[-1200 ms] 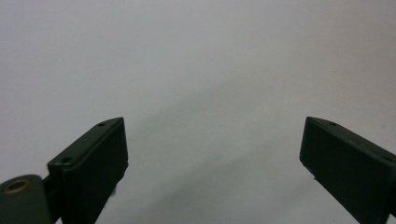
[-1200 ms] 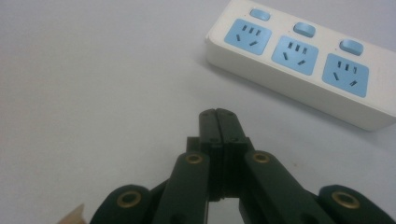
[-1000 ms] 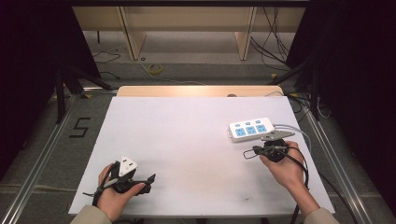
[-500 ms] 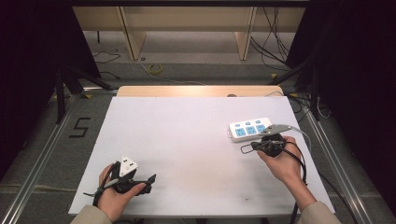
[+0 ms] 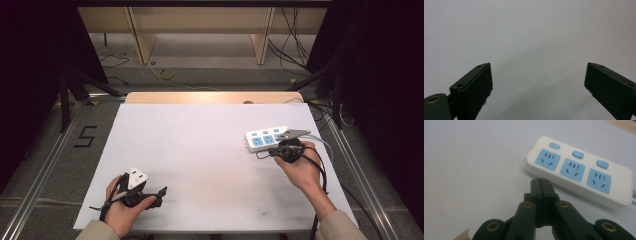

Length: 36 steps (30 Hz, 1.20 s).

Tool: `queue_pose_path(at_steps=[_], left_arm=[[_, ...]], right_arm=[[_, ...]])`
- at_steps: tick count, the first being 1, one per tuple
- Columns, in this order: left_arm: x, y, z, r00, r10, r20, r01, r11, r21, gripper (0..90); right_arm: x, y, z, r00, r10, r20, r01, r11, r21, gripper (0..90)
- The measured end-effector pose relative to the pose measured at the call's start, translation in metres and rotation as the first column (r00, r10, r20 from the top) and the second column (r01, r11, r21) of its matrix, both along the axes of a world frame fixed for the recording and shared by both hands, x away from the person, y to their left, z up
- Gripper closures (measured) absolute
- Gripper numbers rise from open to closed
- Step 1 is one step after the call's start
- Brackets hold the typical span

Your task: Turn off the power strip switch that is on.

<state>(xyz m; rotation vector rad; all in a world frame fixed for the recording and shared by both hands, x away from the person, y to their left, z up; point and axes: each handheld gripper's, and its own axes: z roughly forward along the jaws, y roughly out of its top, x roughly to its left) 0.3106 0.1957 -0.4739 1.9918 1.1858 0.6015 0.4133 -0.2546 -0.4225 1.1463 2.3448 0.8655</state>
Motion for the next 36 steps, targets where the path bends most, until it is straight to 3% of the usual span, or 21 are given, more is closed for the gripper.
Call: queue_pose_path(at_steps=[36], left_arm=[[0.001, 0.001, 0.0, 1.0, 0.008, 0.005, -0.008, 1.0, -0.005, 7.5]], right_arm=[[0.029, 0.013, 0.008, 0.9999, -0.015, -0.006, 0.015, 0.9997, -0.021, 90.0]])
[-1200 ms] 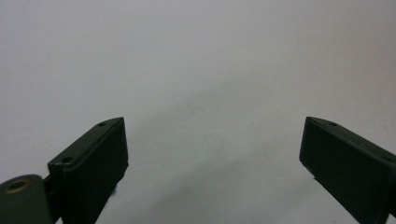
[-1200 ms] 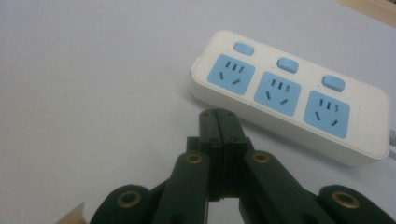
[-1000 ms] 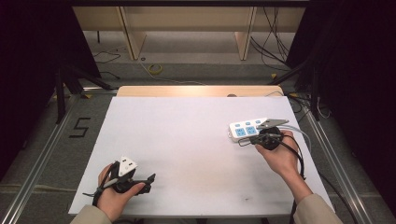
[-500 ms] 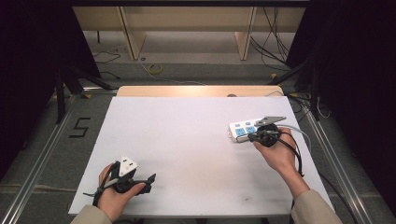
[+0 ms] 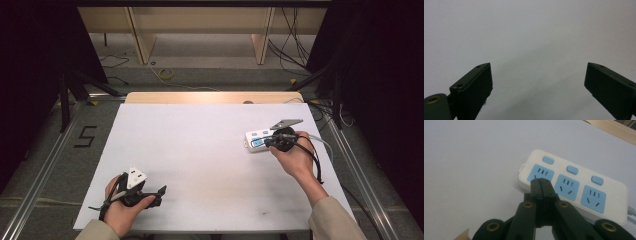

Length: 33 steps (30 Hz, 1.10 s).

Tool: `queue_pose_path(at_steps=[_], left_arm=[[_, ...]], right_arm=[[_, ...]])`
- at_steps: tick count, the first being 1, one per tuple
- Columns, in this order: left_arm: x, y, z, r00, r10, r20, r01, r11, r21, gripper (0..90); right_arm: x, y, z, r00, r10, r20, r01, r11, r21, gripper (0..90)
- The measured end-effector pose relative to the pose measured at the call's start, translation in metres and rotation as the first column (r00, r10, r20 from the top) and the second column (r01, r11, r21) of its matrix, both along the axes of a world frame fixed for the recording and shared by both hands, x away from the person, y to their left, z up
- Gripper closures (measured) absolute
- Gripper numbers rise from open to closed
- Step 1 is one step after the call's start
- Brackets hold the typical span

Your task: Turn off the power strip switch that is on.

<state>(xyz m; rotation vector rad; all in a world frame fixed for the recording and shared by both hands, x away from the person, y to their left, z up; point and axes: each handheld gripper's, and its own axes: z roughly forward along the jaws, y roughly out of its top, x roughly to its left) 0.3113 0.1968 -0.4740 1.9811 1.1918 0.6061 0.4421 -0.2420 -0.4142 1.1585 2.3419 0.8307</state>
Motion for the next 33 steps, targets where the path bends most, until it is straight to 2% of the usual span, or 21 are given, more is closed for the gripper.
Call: queue_pose_path(at_steps=[33], left_arm=[[0.0, -0.001, 0.0, 1.0, -0.004, 0.002, 0.004, 1.0, 0.001, 7.4]], right_arm=[[0.032, 0.009, -0.001, 0.9993, -0.026, -0.027, 0.026, 0.9994, -0.021, 90.0]])
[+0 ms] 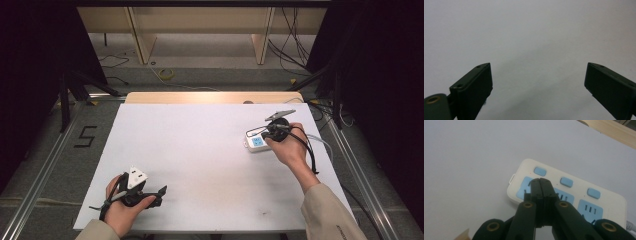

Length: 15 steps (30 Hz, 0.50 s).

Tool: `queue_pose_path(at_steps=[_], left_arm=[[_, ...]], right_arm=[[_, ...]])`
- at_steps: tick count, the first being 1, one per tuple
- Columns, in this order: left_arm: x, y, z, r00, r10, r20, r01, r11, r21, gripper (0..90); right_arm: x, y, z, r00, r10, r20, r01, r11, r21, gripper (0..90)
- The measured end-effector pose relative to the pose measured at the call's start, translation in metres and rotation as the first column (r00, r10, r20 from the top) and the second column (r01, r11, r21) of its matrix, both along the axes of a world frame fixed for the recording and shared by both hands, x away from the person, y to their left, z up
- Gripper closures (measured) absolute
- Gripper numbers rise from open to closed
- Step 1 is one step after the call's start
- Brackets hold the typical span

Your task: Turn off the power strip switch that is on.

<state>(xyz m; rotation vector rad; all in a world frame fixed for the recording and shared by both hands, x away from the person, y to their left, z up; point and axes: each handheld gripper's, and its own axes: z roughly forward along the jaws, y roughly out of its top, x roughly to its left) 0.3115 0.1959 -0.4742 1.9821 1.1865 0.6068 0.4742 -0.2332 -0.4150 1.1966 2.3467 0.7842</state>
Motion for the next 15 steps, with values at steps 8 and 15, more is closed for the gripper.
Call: queue_pose_path(at_steps=[8, 15], left_arm=[[0.001, 0.0, 0.0, 1.0, -0.005, -0.003, 0.005, 1.0, 0.0, 7.3], [0.0, 0.0, 0.0, 1.0, -0.001, -0.003, 0.001, 1.0, -0.003, 7.3]], right_arm=[[0.007, 0.003, -0.003, 0.9999, -0.003, -0.011, 0.003, 1.0, -0.003, 90.0], [0.013, 0.005, -0.002, 0.9999, -0.004, -0.014, 0.004, 1.0, -0.007, 90.0]])
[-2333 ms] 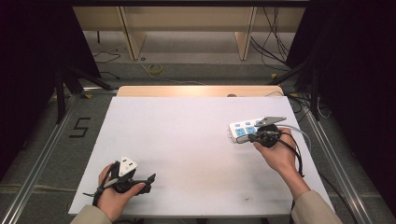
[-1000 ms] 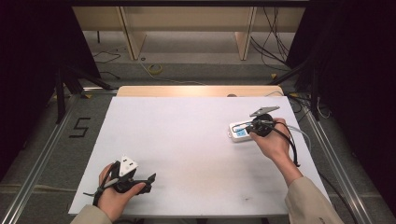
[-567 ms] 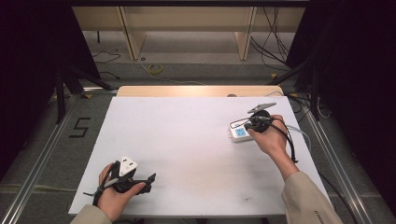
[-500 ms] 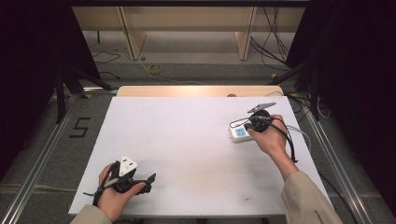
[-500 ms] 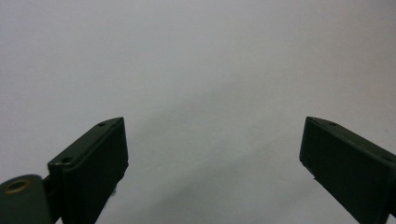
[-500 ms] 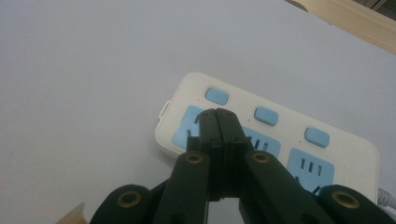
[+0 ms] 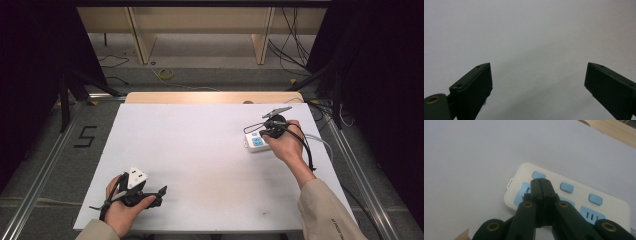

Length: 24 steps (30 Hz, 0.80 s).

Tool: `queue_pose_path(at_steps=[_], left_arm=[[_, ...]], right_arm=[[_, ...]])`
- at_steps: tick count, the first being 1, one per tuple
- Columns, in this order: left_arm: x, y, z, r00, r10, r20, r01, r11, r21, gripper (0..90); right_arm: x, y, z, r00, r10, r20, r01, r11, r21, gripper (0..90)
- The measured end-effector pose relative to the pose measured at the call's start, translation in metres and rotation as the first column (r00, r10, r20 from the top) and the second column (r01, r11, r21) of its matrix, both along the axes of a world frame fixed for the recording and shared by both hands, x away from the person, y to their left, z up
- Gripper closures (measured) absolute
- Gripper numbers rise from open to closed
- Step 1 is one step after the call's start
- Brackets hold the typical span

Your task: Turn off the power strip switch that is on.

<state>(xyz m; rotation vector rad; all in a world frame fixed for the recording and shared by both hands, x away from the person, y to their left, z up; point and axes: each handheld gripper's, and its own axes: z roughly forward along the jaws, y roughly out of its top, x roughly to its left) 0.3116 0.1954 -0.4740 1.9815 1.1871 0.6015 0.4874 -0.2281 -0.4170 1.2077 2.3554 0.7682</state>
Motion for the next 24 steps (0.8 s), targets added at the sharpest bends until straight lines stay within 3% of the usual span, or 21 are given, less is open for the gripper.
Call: queue_pose_path(at_steps=[24], left_arm=[[0.0, 0.0, 0.0, 1.0, -0.006, 0.001, 0.006, 1.0, 0.005, 7.1]], right_arm=[[0.018, 0.015, -0.004, 0.9997, -0.006, -0.022, 0.006, 0.9998, -0.02, 90.0]])
